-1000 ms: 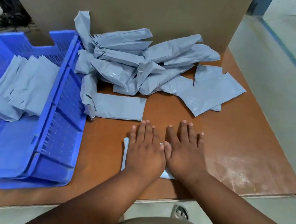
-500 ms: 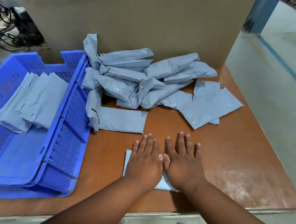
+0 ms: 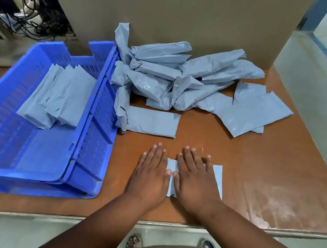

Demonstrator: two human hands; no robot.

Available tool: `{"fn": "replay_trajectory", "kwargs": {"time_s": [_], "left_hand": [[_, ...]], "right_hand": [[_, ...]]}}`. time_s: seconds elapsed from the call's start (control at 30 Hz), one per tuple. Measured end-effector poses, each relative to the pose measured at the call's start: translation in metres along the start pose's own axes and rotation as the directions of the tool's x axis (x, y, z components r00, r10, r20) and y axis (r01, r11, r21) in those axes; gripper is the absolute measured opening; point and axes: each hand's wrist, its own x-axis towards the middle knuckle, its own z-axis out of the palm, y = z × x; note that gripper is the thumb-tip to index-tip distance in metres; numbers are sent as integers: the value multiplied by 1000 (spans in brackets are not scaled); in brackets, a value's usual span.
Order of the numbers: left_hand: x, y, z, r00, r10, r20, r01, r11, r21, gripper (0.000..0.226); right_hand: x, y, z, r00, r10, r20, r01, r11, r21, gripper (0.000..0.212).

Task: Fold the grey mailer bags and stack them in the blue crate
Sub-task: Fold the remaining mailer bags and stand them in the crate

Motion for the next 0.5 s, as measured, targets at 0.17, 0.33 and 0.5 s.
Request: {"fn": "replay_trajectory", "kwargs": {"time_s": [0.17, 0.33, 0.5], "left_hand": [[-5, -3, 5, 999, -39, 2, 39, 999, -1, 70], [-2, 0, 5, 993, -117, -10, 116, 993, -37, 73], [-5, -1, 2, 991, -131, 25, 131, 991, -23, 77]], "right_hand": [[4, 3, -2, 997, -70, -16, 70, 997, -34, 65], [17, 9, -5, 990, -140, 14, 140, 989, -47, 64], [16, 7, -8, 986, -146, 74, 151, 986, -72, 69]]}}
